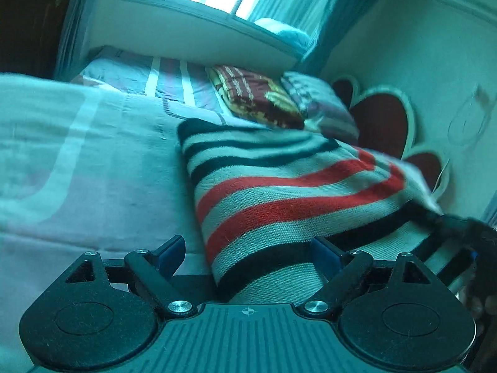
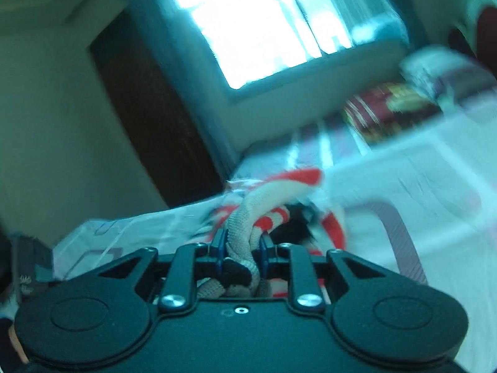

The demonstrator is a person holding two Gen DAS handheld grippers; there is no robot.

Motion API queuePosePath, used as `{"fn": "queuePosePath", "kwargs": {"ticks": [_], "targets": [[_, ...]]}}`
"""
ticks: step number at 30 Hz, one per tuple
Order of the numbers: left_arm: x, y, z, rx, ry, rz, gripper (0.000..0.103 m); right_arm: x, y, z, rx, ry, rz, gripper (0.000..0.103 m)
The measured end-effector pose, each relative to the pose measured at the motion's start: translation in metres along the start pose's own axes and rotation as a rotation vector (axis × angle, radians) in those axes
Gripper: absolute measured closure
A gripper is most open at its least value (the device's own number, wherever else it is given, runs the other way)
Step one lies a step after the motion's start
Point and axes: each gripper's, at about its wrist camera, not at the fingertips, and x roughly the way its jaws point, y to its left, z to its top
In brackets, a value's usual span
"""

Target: Fold small clothes

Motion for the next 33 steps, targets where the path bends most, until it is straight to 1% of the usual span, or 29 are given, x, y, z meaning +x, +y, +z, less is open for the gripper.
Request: {"fn": "queuePosePath", "kwargs": {"ticks": [1, 2, 3, 5, 6, 8, 10, 11, 12, 14, 15, 17, 18, 19, 20, 21, 22, 23, 24, 25, 26, 27, 28, 30, 31, 33], "targets": [[0.008, -0.004, 0.0, 0.012, 0.04, 0.013, 0.015, 0.012, -0.017, -0.01, 0.034, 0.071, -0.065, 0.082], [0.016, -0.006, -0.002, 0.016, 0.068, 0.018, 0.015, 0.023, -0.032, -0.02, 0.079, 0.143, -0.093, 0.082], [0.02, -0.008, -0.003, 0.018, 0.073, 0.018, 0.015, 0.023, -0.041, -0.027, 0.115, 0.14, -0.066, 0.082], [0.019, -0.007, -0.004, 0.012, 0.078, 0.009, 0.015, 0.017, -0.049, -0.029, 0.178, 0.119, -0.038, 0.081], [0.016, -0.006, -0.003, 0.005, 0.077, 0.005, 0.015, 0.015, -0.052, -0.027, 0.204, 0.114, -0.024, 0.077], [0.008, -0.005, 0.001, 0.005, 0.048, -0.01, 0.015, 0.013, -0.054, -0.021, 0.198, 0.095, -0.015, 0.072], [0.003, -0.004, 0.008, 0.017, 0.015, -0.01, 0.015, 0.012, -0.058, -0.011, 0.196, 0.051, -0.031, 0.052], [0.003, -0.002, 0.012, 0.013, 0.016, -0.005, 0.015, 0.016, -0.064, -0.005, 0.222, 0.042, -0.026, 0.05], [0.005, 0.0, 0.015, 0.006, 0.017, 0.001, 0.015, 0.02, -0.072, 0.001, 0.254, 0.041, -0.003, 0.051], [0.011, 0.007, 0.02, -0.003, 0.041, -0.001, 0.015, 0.035, -0.084, 0.01, 0.29, 0.032, 0.033, 0.052], [0.016, 0.01, 0.021, -0.006, 0.067, -0.009, 0.015, 0.043, -0.088, 0.014, 0.299, 0.047, 0.043, 0.055], [0.023, 0.016, 0.02, -0.012, 0.103, -0.024, 0.015, 0.06, -0.092, 0.019, 0.305, 0.087, 0.064, 0.075], [0.025, 0.019, 0.019, -0.015, 0.113, -0.034, 0.015, 0.064, -0.088, 0.022, 0.26, 0.089, 0.055, 0.094], [0.026, 0.021, 0.018, -0.012, 0.119, -0.034, 0.015, 0.068, -0.079, 0.023, 0.156, 0.09, -0.009, 0.094], [0.027, 0.022, 0.017, -0.004, 0.119, -0.041, 0.015, 0.073, -0.074, 0.021, 0.08, 0.114, -0.069, 0.094], [0.029, 0.022, 0.016, 0.01, 0.124, -0.045, 0.015, 0.078, -0.076, 0.016, 0.058, 0.14, -0.098, 0.094], [0.031, 0.02, 0.016, 0.027, 0.126, -0.044, 0.015, 0.079, -0.076, 0.013, 0.045, 0.143, -0.121, 0.09], [0.032, 0.019, 0.017, 0.032, 0.129, -0.041, 0.015, 0.076, -0.074, 0.015, 0.045, 0.143, -0.136, 0.089], [0.03, 0.018, 0.018, 0.034, 0.131, -0.036, 0.015, 0.072, -0.071, 0.019, 0.06, 0.139, -0.137, 0.086], [0.025, 0.015, 0.02, 0.046, 0.12, -0.031, 0.015, 0.063, -0.067, 0.022, 0.071, 0.123, -0.138, 0.077], [0.018, 0.012, 0.02, 0.063, 0.102, -0.03, 0.015, 0.048, -0.063, 0.025, 0.083, 0.101, -0.14, 0.072], [0.01, 0.01, 0.019, 0.071, 0.088, -0.037, 0.015, 0.034, -0.06, 0.025, 0.105, 0.087, -0.129, 0.063], [0.0, 0.009, 0.016, 0.07, 0.075, -0.053, 0.015, 0.01, -0.057, 0.022, 0.123, 0.089, -0.1, 0.054], [-0.017, 0.007, 0.008, 0.064, 0.054, -0.071, 0.015, -0.021, -0.05, 0.01, 0.127, 0.092, -0.067, 0.049], [-0.023, 0.006, 0.003, 0.06, 0.057, -0.079, 0.015, -0.034, -0.047, 0.003, 0.138, 0.101, -0.058, 0.047], [-0.031, 0.004, -0.01, 0.065, 0.059, -0.102, 0.015, -0.049, -0.046, -0.012, 0.197, 0.132, -0.019, 0.047]]}}
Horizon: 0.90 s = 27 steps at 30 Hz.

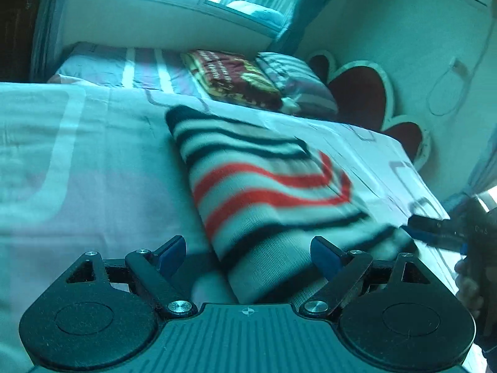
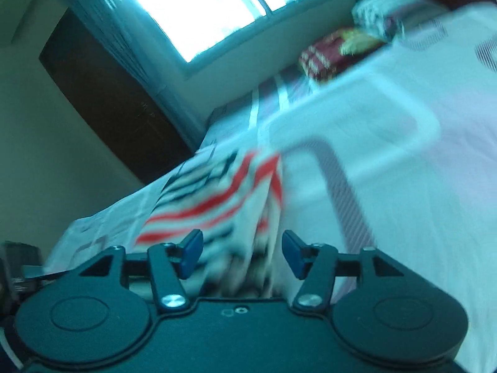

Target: Fold small clothes

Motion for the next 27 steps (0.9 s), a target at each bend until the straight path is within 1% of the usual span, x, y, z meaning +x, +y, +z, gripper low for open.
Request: {"fn": "queuePosePath", "kwargs": {"ticks": [3, 5, 6, 7, 8, 9, 10, 14, 16, 18, 19, 21, 23, 24, 25, 26, 27], "targets": [[0.0, -0.001, -0.012, -0.031, 0.004, 0.002, 0.015, 0.0, -0.003, -0.015, 0.096, 0.048, 0.062, 0.05], [0.004, 0.0, -0.017, -0.05, 0.017, 0.013, 0.015, 0.004, 0.0, -0.02, 0.142, 0.069, 0.053, 0.056], [0.004, 0.0, -0.019, -0.048, 0.017, 0.016, 0.015, 0.007, -0.002, -0.02, 0.166, 0.076, 0.055, 0.061], [0.004, 0.0, -0.02, -0.046, 0.019, 0.02, 0.015, 0.011, -0.002, -0.021, 0.177, 0.091, 0.049, 0.073], [0.003, 0.0, -0.022, -0.045, 0.02, 0.024, 0.015, 0.014, -0.002, -0.021, 0.168, 0.095, 0.029, 0.082], [0.002, 0.0, -0.023, -0.044, 0.02, 0.025, 0.015, 0.014, -0.001, -0.023, 0.147, 0.088, 0.014, 0.087], [0.002, 0.001, -0.024, -0.043, 0.023, 0.029, 0.015, 0.012, -0.001, -0.025, 0.137, 0.076, 0.02, 0.089], [-0.001, -0.004, -0.032, 0.001, 0.033, 0.056, 0.015, 0.007, 0.004, -0.033, 0.051, 0.092, -0.003, 0.089], [-0.002, -0.002, -0.037, -0.007, 0.033, 0.056, 0.015, 0.013, 0.001, -0.037, 0.022, 0.103, -0.026, 0.089], [-0.003, 0.0, -0.043, -0.006, 0.022, 0.058, 0.015, 0.017, -0.004, -0.04, 0.021, 0.111, -0.036, 0.09], [-0.004, 0.0, -0.046, 0.001, 0.016, 0.06, 0.015, 0.019, -0.007, -0.042, 0.014, 0.109, -0.037, 0.092], [-0.007, -0.001, -0.051, 0.025, 0.004, 0.069, 0.015, 0.019, -0.012, -0.046, 0.013, 0.099, -0.025, 0.092], [-0.014, -0.005, -0.051, 0.059, 0.008, 0.096, 0.015, 0.012, -0.01, -0.044, 0.014, 0.094, -0.011, 0.089], [-0.023, -0.008, -0.05, 0.086, -0.005, 0.117, 0.015, 0.004, -0.006, -0.041, 0.012, 0.082, -0.006, 0.083], [-0.033, -0.012, -0.046, 0.112, -0.031, 0.12, 0.015, -0.007, 0.0, -0.035, -0.009, 0.057, 0.001, 0.079], [-0.041, -0.015, -0.042, 0.142, -0.053, 0.115, 0.015, -0.017, 0.007, -0.028, -0.055, 0.027, 0.01, 0.079], [-0.044, -0.017, -0.035, 0.156, -0.064, 0.12, 0.015, -0.021, 0.016, -0.021, -0.107, 0.012, 0.018, 0.075]]}}
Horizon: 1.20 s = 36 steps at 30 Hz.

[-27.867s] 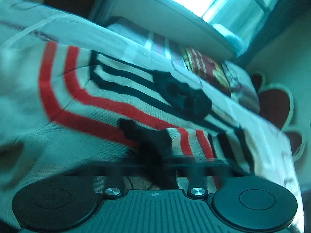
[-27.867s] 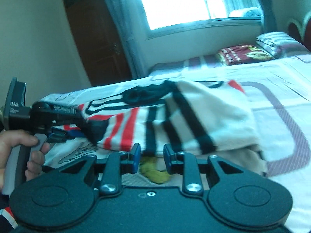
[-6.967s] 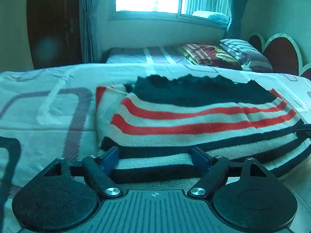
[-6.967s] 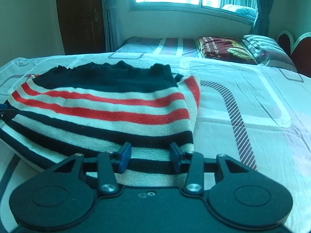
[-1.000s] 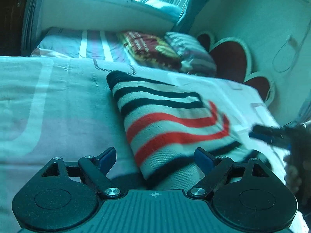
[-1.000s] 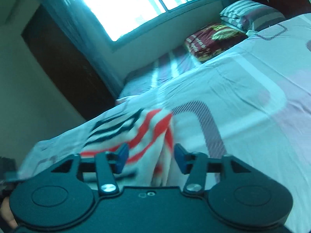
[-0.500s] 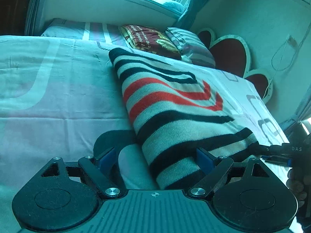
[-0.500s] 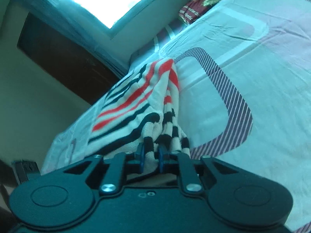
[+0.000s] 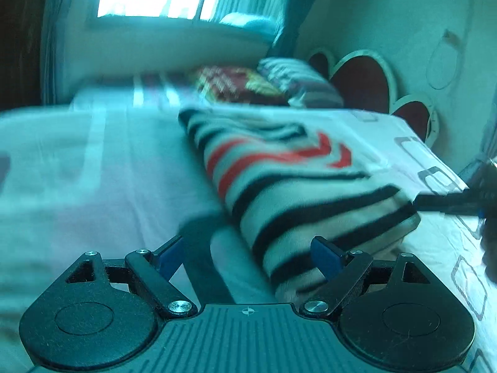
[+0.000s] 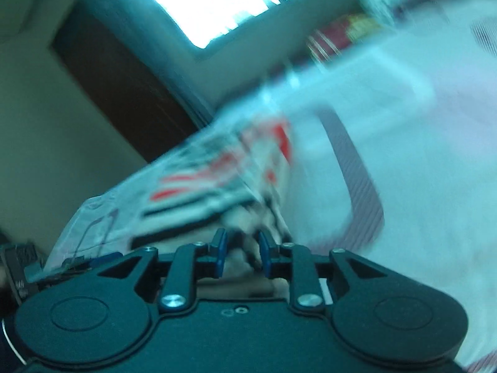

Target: Fold small clothes

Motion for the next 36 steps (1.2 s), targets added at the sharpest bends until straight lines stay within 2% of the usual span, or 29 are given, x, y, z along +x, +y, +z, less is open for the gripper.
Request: {"fn": "queuePosePath", "kwargs": {"ticks": [3, 5, 7, 9, 11, 13, 23, 27, 29, 32, 33, 34, 36], "targets": [[0.018, 0.007, 0.025, -0.048, -0.017, 0.007, 0.015, 0.017, 0.018, 0.026, -0.096, 0.004, 0.01, 0.074], [0.037, 0.011, 0.04, -0.101, -0.01, 0.0, 0.015, 0.039, 0.032, 0.039, -0.18, 0.004, -0.023, 0.074], [0.053, 0.007, 0.046, -0.098, 0.01, -0.008, 0.015, 0.064, 0.038, 0.045, -0.224, 0.043, -0.028, 0.075], [0.069, 0.002, 0.045, -0.081, 0.053, 0.012, 0.015, 0.084, 0.042, 0.044, -0.283, 0.09, -0.056, 0.075], [0.077, 0.001, 0.042, -0.081, 0.07, 0.014, 0.015, 0.097, 0.041, 0.037, -0.331, 0.141, -0.091, 0.079], [0.081, -0.002, 0.039, -0.079, 0.073, 0.015, 0.015, 0.101, 0.037, 0.029, -0.371, 0.147, -0.102, 0.082], [0.09, 0.006, 0.026, -0.124, 0.07, 0.014, 0.006, 0.1, 0.033, 0.019, -0.415, 0.12, -0.111, 0.084], [0.094, 0.001, 0.025, -0.09, 0.063, 0.054, 0.0, 0.101, 0.038, 0.016, -0.437, 0.114, -0.138, 0.084], [0.095, -0.002, 0.024, -0.066, 0.049, 0.065, 0.0, 0.104, 0.041, 0.017, -0.437, 0.117, -0.155, 0.084], [0.09, -0.005, 0.032, -0.048, 0.07, 0.085, 0.0, 0.103, 0.045, 0.023, -0.406, 0.134, -0.167, 0.082], [0.085, -0.005, 0.037, -0.061, 0.08, 0.076, 0.0, 0.098, 0.046, 0.027, -0.378, 0.135, -0.158, 0.071], [0.079, -0.003, 0.04, -0.078, 0.087, 0.034, 0.0, 0.089, 0.045, 0.031, -0.341, 0.115, -0.138, 0.044], [0.068, 0.003, 0.041, -0.097, 0.085, -0.034, 0.0, 0.067, 0.041, 0.035, -0.303, 0.021, -0.136, 0.003]]}}
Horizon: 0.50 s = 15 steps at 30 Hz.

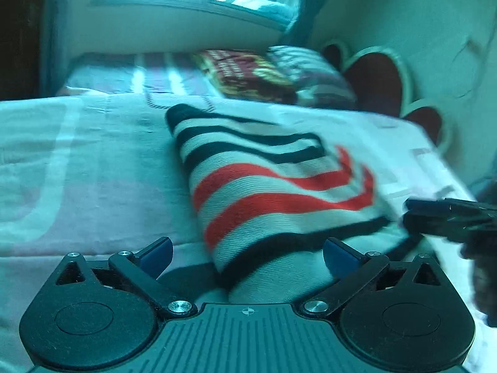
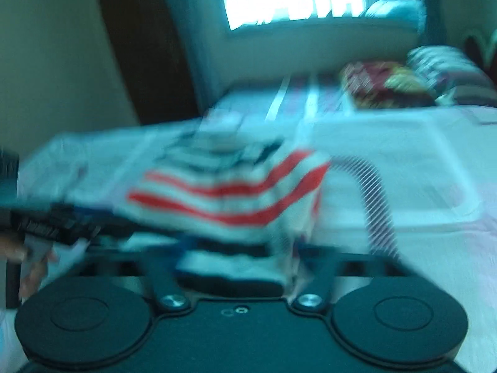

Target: Fold small clothes

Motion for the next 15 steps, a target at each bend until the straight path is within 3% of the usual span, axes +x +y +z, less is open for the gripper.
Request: {"fn": "queuePosePath", "kwargs": {"ticks": [2, 3, 4, 10, 15], "targets": [[-0.006, 0.011, 0.0, -0.026, 0.014, -0.059, 0.004, -0.006, -0.021, 0.002, 0.093, 0.019, 0.034, 0.013], [-0.005, 0.016, -0.001, -0.049, 0.024, -0.08, 0.018, -0.003, -0.036, 0.002, 0.17, 0.05, 0.066, 0.018], [-0.003, 0.024, -0.001, -0.089, 0.038, -0.106, 0.024, 0.001, -0.051, 0.001, 0.245, 0.078, 0.098, 0.02], [0.021, 0.061, -0.006, -0.315, 0.09, -0.254, 0.024, 0.031, -0.11, -0.017, 0.531, 0.126, 0.257, 0.023], [0.036, 0.069, -0.005, -0.372, 0.105, -0.302, 0.018, 0.05, -0.121, -0.022, 0.553, 0.166, 0.327, 0.024]]}}
